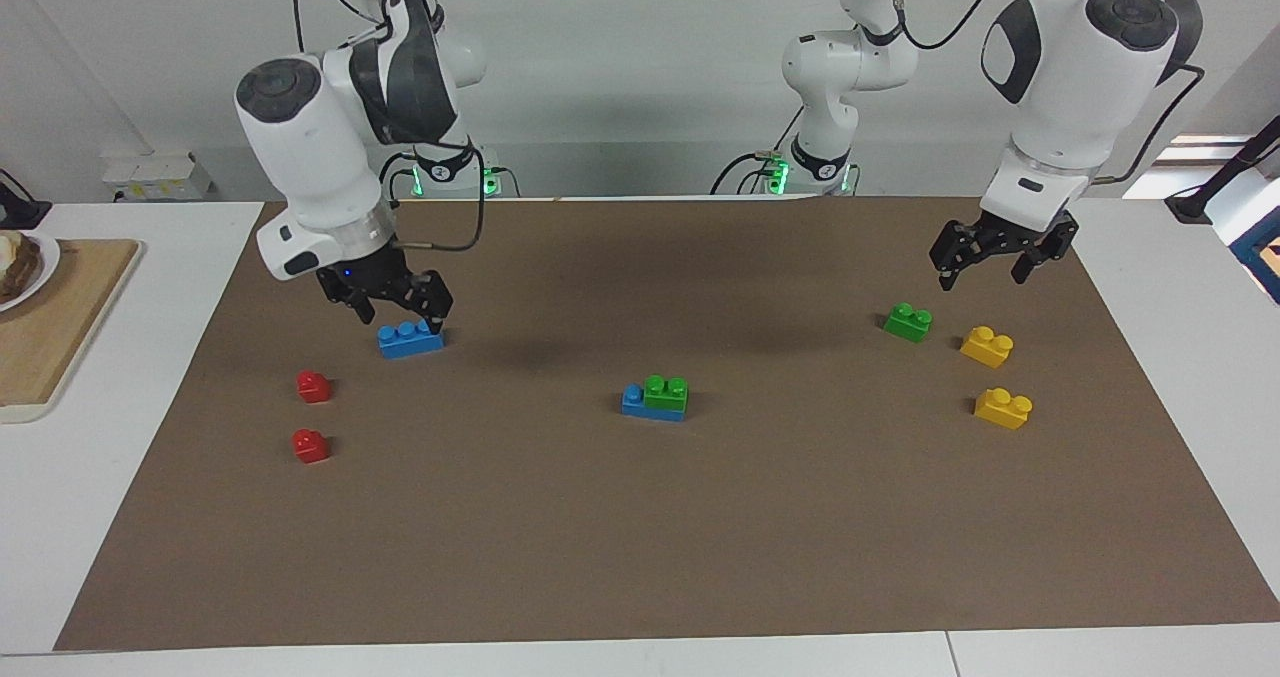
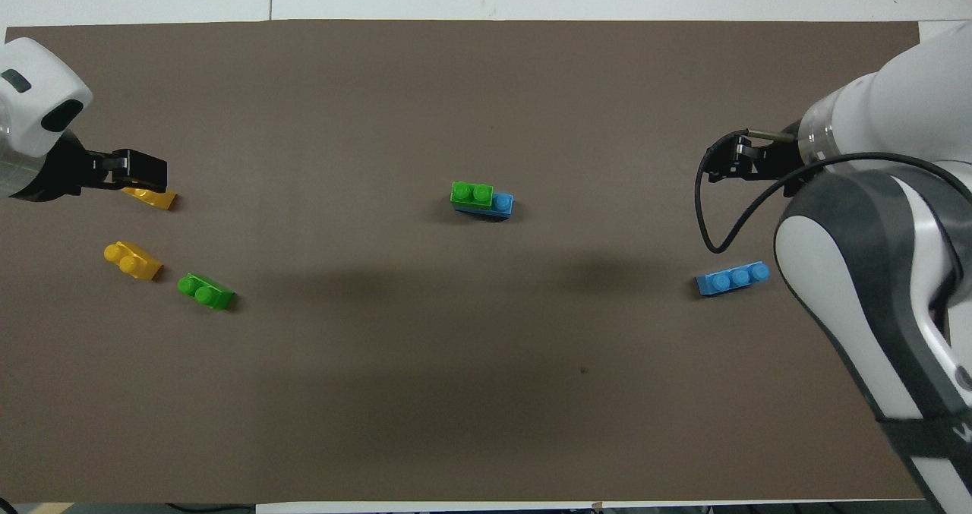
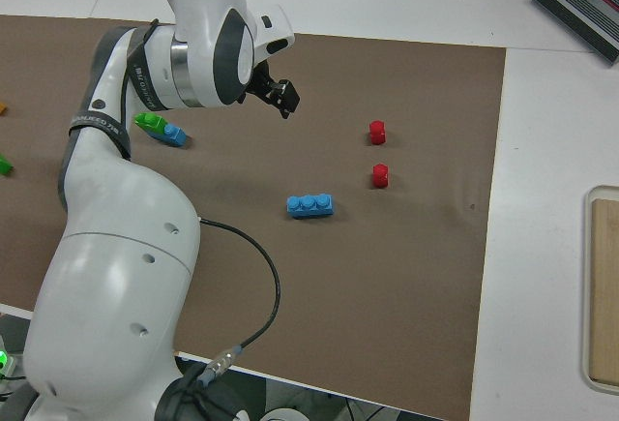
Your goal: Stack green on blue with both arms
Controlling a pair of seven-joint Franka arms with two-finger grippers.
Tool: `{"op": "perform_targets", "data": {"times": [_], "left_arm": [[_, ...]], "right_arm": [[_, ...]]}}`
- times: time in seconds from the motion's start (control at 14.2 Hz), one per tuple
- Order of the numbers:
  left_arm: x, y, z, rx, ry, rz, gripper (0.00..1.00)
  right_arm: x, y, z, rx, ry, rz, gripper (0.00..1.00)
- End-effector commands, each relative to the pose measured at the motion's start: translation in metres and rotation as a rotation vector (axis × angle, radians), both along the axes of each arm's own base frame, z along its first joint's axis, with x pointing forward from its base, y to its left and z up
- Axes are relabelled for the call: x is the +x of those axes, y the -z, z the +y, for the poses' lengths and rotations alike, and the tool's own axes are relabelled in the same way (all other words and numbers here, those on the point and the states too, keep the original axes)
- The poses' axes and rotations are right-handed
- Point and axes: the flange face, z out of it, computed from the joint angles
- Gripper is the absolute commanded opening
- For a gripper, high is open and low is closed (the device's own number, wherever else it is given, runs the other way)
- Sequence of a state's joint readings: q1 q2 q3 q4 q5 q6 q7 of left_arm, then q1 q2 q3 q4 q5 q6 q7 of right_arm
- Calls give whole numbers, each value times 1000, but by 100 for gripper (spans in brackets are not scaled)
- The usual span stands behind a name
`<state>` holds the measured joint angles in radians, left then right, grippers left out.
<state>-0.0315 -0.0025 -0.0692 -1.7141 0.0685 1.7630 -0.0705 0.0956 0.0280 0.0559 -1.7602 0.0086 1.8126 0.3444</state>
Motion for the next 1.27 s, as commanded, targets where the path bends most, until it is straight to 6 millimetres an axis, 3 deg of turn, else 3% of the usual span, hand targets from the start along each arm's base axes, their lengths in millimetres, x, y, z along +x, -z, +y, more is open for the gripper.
{"op": "perform_targets", "data": {"times": [0.0,0.21,0.49,0.7,1.2], "left_arm": [[-22,-4,3,-15,22,23,100],[-37,-3,4,-12,29,22,100],[-39,-4,8,-67,5,42,100],[-38,-4,7,-70,6,44,100],[-36,-13,7,-99,-13,27,100]], "right_arm": [[-41,-39,23,-25,-76,-12,100],[-33,-60,-10,-28,-244,-42,100],[-28,-74,-59,-29,-268,-6,100],[-27,-72,-72,-31,-298,-1,100],[-28,-69,-74,-30,-292,10,100]]}}
